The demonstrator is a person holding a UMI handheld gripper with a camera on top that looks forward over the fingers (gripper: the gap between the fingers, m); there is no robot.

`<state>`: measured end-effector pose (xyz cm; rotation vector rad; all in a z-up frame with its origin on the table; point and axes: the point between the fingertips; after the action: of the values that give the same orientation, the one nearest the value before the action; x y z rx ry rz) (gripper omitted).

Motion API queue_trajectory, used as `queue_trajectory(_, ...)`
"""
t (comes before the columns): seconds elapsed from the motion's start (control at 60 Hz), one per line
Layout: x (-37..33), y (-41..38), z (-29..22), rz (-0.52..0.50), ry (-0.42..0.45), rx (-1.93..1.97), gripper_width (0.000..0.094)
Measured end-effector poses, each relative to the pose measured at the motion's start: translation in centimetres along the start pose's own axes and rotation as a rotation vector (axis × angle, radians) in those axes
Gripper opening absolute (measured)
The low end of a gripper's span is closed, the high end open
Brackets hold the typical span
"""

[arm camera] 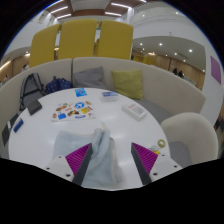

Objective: Fold towel

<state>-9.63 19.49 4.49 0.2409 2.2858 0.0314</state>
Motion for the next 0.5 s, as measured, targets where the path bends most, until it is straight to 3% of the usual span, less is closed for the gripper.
queue_trajectory(0.05,-2.8,1.4,-0.1,-0.003,0.011,0.011,0.0878)
queue_trajectory(0.233,-20.2,6.1,0.9,-0.015,0.028,0.039,0.0874)
queue_trajectory(0.35,-31.2,7.8,3.5,-0.043,0.034,0.011,0.0862)
queue_trajectory(0.5,-40.5,9.6,7.6,-0.039,0.035,0.004,0.0868)
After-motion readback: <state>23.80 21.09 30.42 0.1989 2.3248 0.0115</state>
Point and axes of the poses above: the point between the fingertips, and its own axes, seen from behind it with the camera up: y to the right, z down, x forward, the way the camera looks, and after that the axes turned 11 degrees about -y, right-handed
